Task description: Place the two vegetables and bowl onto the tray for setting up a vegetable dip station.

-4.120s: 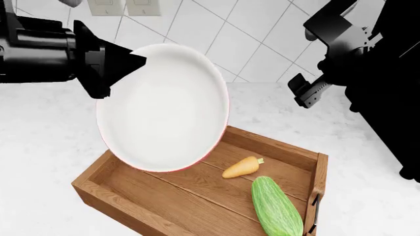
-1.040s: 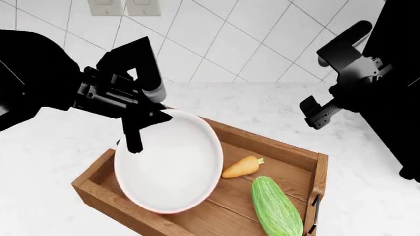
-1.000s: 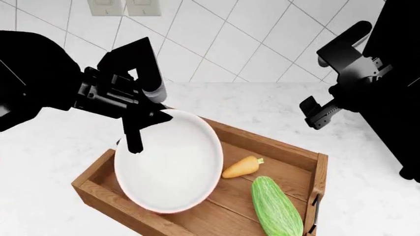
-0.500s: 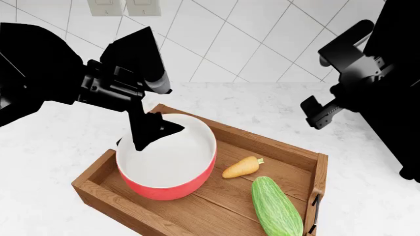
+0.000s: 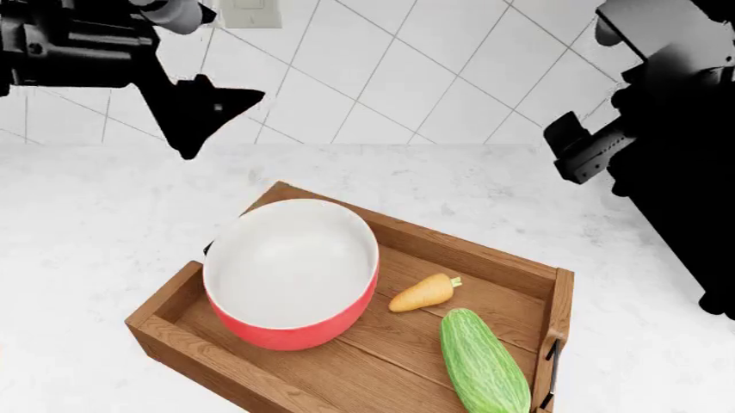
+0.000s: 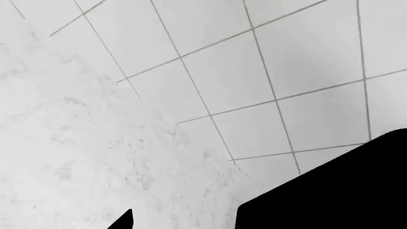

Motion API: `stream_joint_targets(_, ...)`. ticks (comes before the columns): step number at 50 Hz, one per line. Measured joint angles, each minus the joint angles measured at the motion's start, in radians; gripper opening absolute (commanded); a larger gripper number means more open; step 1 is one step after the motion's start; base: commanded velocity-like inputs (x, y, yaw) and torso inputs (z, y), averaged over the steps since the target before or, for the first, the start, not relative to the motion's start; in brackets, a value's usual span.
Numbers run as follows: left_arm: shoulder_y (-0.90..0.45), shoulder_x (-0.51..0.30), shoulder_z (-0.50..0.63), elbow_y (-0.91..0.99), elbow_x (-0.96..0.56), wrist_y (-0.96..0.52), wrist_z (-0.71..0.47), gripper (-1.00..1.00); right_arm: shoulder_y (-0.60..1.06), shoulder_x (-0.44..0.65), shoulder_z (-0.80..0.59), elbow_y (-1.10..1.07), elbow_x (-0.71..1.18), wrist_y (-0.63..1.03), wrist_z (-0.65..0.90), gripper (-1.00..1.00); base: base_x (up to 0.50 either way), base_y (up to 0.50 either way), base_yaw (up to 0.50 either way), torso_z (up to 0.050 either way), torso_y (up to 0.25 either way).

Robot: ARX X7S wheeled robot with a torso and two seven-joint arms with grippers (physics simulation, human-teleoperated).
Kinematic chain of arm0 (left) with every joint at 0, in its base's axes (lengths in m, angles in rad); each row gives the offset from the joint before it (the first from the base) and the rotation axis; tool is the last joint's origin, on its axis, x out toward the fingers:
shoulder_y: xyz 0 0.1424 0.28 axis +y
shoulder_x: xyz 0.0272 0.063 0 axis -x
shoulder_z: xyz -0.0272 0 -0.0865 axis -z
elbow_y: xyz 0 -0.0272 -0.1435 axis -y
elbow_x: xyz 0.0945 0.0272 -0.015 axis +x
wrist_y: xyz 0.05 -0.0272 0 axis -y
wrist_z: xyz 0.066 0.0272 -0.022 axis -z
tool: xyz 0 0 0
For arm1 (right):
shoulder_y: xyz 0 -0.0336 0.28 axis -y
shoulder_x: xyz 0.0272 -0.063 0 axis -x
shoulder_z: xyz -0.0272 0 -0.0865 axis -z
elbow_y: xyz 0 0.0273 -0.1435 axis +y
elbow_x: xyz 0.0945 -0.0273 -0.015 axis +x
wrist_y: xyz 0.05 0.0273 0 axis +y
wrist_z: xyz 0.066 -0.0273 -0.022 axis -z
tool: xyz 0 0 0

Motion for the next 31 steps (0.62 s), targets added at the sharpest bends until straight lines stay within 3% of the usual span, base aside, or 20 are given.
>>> stream_joint_targets(22, -0.013, -0.178, -0.119, 0.026, 0.129, 0.084, -0.311, 1.00, 0.388, -0.008, 0.229, -0.108, 0.187, 0.269, 0.162, 1.00, 0.00, 0.00, 0.00, 0.000, 0.000)
stream_joint_targets(27, -0.029, -0.198, -0.136, 0.009, 0.156, 0.089, -0.347, 1.00, 0.444, -0.029, 0.292, -0.119, 0.001, 0.305, 0.008, 1.00, 0.00, 0.00, 0.00, 0.000, 0.000)
stream_joint_targets(31, -0.032, -0.218, -0.170, 0.000, 0.147, 0.095, -0.387, 1.00, 0.438, -0.097, 0.315, -0.086, -0.258, 0.361, -0.303, 1.00, 0.00, 0.00, 0.00, 0.003, 0.000)
